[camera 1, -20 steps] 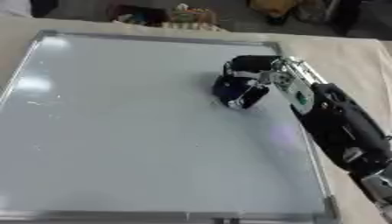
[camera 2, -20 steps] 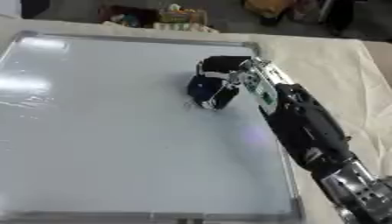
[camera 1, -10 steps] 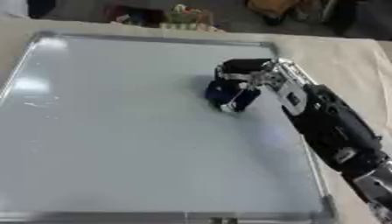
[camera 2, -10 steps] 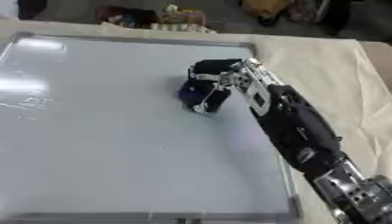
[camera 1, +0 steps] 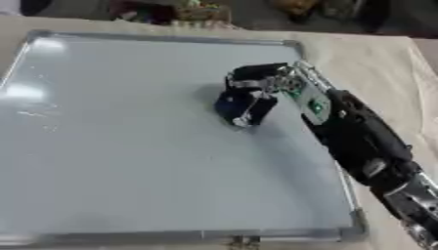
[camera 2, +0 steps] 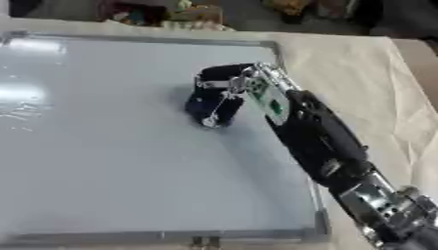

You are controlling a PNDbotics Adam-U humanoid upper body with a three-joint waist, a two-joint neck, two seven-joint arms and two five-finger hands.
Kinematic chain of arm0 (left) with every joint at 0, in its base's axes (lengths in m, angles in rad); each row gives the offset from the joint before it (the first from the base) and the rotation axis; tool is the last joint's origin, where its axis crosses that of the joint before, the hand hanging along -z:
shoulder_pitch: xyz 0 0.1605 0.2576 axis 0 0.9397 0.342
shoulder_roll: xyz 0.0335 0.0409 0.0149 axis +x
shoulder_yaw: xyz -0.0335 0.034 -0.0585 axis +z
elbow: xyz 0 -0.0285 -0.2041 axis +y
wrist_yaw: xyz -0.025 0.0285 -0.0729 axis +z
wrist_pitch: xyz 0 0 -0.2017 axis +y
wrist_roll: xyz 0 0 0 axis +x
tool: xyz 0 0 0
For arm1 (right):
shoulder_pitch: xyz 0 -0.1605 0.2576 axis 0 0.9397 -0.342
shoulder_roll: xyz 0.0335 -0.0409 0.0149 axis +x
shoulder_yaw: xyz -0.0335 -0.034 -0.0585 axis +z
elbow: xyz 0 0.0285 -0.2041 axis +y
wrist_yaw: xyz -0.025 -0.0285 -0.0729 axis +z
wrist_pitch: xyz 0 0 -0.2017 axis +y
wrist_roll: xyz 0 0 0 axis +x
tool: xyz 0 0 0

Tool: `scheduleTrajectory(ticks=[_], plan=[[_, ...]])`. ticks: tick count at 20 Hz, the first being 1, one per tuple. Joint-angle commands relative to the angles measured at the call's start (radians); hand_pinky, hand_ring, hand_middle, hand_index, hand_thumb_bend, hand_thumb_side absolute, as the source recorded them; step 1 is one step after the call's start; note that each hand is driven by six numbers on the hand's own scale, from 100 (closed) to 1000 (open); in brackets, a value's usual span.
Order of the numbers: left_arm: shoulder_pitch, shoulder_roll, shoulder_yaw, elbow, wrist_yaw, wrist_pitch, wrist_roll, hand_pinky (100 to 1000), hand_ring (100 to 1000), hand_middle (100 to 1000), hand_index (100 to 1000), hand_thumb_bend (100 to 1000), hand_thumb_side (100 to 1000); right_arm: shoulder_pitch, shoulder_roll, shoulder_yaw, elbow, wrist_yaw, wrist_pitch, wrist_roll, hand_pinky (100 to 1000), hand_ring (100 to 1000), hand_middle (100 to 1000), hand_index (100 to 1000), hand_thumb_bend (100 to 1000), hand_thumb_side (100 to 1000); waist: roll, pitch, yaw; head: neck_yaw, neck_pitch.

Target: Wipe the whiteboard clean with a brush.

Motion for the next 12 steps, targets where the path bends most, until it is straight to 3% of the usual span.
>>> scheduleTrajectory(ticks=[1, 12], plan=[[-0.009, 0.007, -0.002, -0.010, 0.004, 0.001, 0.001, 406, 472, 437, 522, 100, 931, -0.003, -0.003, 0.018, -0.037, -0.033, -0.005, 0.046, 312, 401, 153, 145, 100, 100, 0.005, -0.019, 0.000, -0.004, 0.021], [-0.011, 0.006, -0.003, -0.012, 0.007, -0.002, 0.001, 405, 471, 436, 521, 100, 930, -0.004, 0.001, 0.044, -0.088, -0.061, 0.019, 0.069, 312, 396, 150, 145, 100, 100, 0.010, -0.015, 0.008, 0.016, 0.021]])
